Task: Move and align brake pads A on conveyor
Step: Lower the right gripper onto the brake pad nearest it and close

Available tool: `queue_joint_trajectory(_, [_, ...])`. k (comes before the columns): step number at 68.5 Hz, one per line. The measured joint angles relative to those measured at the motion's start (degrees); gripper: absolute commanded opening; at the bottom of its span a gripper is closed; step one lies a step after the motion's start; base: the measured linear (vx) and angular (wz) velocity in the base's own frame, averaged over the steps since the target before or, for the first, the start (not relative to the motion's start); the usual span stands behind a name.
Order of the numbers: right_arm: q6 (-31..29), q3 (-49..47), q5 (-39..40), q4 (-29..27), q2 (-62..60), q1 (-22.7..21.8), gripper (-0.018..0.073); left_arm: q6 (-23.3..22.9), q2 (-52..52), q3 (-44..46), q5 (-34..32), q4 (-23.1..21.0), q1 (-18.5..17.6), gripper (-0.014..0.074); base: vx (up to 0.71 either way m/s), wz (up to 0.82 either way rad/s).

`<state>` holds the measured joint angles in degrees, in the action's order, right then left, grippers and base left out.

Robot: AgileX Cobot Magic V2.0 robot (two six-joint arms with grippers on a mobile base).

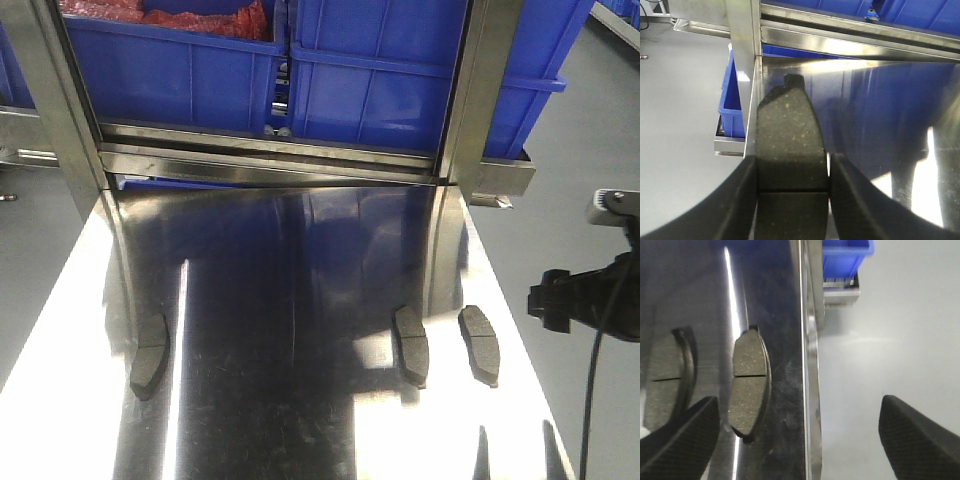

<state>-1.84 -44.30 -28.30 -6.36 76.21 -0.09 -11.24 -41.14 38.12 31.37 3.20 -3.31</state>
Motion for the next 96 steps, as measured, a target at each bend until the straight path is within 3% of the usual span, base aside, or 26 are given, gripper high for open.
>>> queue_joint_trajectory(26, [0.89, -8.76, -1.72, 0.0, 14.47, 7.88, 0.0581, 0.0, 0.0, 0.0, 0.0, 0.0, 0.0, 0.0164, 0.0, 0.0])
queue_joint_trajectory(48, [1.11, -16.05, -6.98, 1.47, 23.86, 8.13, 0.058, 0.0, 0.0, 0.0, 0.0, 0.0, 0.0, 0.0164, 0.0, 0.0])
queue_joint_trajectory(79, [1.11, -17.14, -7.37, 2.67, 29.17, 8.13, 0.0577, 0.0, 0.0, 0.0, 0.0, 0.0, 0.0, 0.0164, 0.0, 0.0])
queue_joint_trajectory(86, [1.11, -17.24, -7.3, 2.8, 29.35, 8.13, 0.0549, 0.0, 0.0, 0.0, 0.0, 0.0, 0.0, 0.0164, 0.0, 0.0])
queue_joint_trajectory(96, [1.11, -17.24, -7.3, 2.96, 29.35, 8.13, 0.0434, 0.0, 0.0, 0.0, 0.0, 0.0, 0.0, 0.0164, 0.0, 0.0])
